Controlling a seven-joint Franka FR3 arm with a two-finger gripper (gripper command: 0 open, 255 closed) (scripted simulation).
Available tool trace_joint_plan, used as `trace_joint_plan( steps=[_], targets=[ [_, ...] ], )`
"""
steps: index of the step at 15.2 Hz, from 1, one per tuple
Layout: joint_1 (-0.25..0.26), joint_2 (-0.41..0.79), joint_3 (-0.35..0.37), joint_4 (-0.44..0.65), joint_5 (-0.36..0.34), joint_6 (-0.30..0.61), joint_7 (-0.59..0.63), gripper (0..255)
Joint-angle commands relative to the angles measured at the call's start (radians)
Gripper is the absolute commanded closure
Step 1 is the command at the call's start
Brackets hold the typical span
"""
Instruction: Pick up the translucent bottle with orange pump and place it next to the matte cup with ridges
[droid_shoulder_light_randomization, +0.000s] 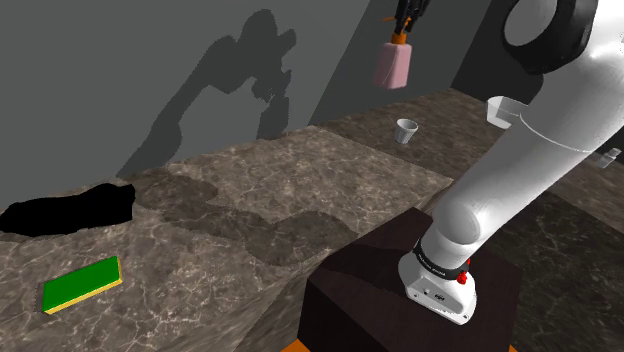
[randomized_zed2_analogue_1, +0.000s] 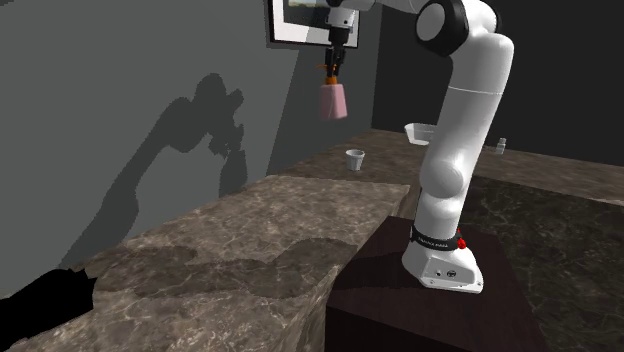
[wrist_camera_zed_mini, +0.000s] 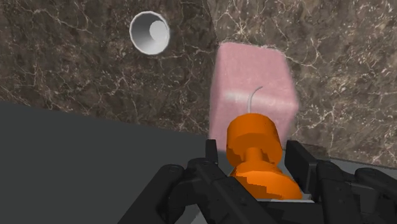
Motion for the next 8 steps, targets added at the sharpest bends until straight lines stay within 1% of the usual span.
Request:
trace_joint_plan(
  steps=[1,2,8],
  targets=[
    [-0.024,0.049,-0.034,0.051,0.029,-0.008,-0.059,255],
    [-0.044,0.089,-0.059,0.095,0.055,-0.019,-0.1,255],
    [-0.038,0.049,-0.048,-0.033,0.034,0.074,-0.09,255]
  ],
)
